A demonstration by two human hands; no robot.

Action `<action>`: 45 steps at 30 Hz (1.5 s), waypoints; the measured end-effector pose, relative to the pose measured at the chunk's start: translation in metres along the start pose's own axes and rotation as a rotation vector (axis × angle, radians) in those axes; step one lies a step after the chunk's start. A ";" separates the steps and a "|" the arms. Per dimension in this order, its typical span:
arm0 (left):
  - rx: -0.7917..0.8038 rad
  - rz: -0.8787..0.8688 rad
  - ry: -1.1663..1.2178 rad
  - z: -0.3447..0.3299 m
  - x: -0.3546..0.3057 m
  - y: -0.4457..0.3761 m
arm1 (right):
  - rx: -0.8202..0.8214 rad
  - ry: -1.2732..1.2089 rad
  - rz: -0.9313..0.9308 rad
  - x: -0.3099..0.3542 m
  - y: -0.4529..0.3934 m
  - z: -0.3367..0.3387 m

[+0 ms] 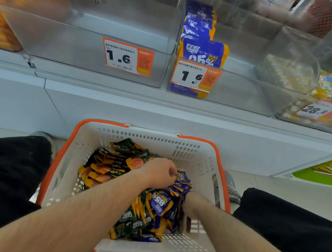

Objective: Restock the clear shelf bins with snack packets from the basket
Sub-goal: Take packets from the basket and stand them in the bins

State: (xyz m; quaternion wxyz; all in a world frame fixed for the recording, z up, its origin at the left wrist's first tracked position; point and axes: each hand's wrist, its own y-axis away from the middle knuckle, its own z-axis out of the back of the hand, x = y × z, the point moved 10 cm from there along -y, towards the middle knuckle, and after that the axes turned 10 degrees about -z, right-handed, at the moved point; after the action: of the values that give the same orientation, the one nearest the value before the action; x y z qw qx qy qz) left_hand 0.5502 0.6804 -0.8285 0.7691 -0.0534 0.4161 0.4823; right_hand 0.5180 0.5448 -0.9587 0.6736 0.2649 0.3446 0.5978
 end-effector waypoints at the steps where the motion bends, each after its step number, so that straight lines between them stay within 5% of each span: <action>1: 0.007 0.006 0.004 0.000 0.000 0.001 | -0.026 -0.007 -0.014 -0.003 0.002 0.007; 8: 0.056 0.076 0.214 0.000 -0.013 -0.005 | -0.288 -0.125 0.050 0.014 0.058 0.147; 16: -0.230 0.027 0.099 0.075 -0.043 -0.009 | -0.412 -0.264 0.242 0.045 0.150 0.244; 24: -0.574 -0.019 0.730 0.133 -0.021 0.015 | -0.885 -0.698 0.356 -0.004 0.227 0.326; 35: -0.742 -0.231 0.808 0.170 -0.050 0.028 | -0.779 -0.858 0.483 0.002 0.211 0.327; 45: -0.911 -0.185 0.860 0.196 -0.049 0.036 | -1.489 -1.068 0.822 -0.037 0.300 0.382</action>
State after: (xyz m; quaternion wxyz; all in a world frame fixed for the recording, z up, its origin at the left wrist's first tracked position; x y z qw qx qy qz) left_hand 0.6283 0.7603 -0.6563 0.4717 -0.6000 0.4347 0.4781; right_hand 0.6279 0.5725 -0.4845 0.4753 0.1082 -0.5828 0.6502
